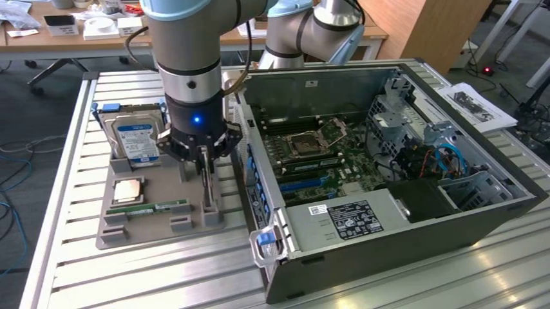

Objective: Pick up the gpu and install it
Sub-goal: 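Pick up the gpu and move the gpu toward the slot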

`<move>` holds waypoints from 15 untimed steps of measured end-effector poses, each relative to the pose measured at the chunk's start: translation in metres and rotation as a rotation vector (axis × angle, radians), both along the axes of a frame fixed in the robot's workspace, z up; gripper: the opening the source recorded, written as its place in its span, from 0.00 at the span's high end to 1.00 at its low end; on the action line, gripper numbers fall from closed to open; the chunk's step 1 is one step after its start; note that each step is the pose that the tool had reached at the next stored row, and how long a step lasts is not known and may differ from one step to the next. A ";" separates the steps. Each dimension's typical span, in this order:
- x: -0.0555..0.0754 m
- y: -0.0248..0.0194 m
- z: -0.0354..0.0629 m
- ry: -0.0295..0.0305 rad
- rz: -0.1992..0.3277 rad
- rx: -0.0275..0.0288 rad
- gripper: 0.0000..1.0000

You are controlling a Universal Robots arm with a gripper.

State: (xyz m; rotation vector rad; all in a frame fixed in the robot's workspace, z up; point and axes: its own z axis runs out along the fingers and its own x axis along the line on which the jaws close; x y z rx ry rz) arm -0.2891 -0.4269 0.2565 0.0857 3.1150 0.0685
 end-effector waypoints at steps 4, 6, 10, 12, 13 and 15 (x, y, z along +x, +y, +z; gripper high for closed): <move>0.000 0.0000 0.0073 0.0000 0.000 0.0000 0.73; 0.000 0.0000 0.0116 0.0001 0.000 0.0000 0.73; 0.000 0.0000 0.0220 0.0001 0.000 -0.0001 0.73; 0.000 0.0000 0.0274 0.0000 0.000 0.0000 0.73; 0.000 0.0000 0.0302 0.0000 0.000 0.0000 0.73; 0.000 0.0000 0.0357 0.0000 0.000 0.0000 0.73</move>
